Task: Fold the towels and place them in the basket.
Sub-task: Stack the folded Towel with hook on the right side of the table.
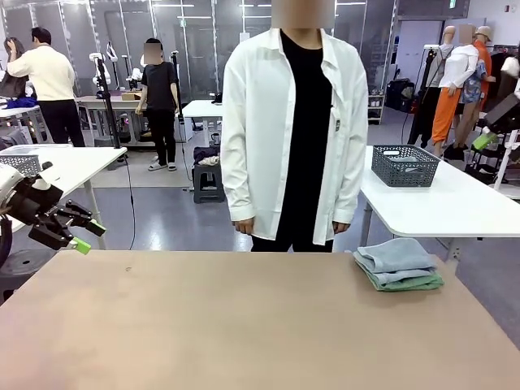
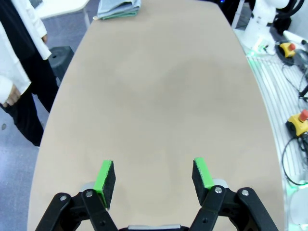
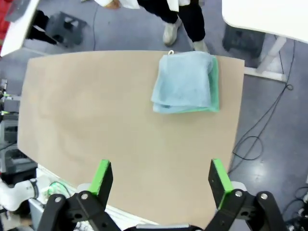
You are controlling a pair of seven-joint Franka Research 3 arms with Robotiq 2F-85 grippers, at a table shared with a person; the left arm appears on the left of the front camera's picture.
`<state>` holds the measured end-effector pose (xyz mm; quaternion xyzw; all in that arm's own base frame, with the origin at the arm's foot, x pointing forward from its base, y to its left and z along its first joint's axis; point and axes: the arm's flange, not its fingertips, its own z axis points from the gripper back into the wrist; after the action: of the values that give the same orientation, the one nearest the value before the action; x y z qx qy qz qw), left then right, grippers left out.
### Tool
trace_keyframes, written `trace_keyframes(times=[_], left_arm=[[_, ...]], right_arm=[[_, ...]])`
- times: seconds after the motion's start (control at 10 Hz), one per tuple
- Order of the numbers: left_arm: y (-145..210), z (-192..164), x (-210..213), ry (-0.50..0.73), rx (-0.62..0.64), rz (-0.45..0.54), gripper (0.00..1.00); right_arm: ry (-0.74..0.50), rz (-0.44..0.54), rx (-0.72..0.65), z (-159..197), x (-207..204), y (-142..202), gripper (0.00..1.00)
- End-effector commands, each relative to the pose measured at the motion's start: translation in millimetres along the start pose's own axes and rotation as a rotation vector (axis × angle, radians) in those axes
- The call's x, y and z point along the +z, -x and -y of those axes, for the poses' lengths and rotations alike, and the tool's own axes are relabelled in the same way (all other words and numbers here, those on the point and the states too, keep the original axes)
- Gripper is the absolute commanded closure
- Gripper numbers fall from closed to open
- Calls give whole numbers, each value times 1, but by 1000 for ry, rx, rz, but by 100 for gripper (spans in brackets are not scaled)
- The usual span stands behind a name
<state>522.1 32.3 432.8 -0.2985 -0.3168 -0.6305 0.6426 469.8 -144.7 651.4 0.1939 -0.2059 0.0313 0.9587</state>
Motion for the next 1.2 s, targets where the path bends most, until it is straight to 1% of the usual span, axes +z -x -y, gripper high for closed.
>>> trace_keyframes(times=[0.0,0.1,0.2,1.1], left_arm=[[-2,2,0,-4,-2,-1,19],[-2,2,0,-4,-2,-1,19],[-2,2,0,-4,-2,-1,19],[-2,2,0,-4,-2,-1,19]], right_arm=[[11,43,20,-21,-24,17,0],[34,39,61,-29,-26,22,0],[-3,20,8,-11,0,11,0],[-3,20,8,-11,0,11,0]])
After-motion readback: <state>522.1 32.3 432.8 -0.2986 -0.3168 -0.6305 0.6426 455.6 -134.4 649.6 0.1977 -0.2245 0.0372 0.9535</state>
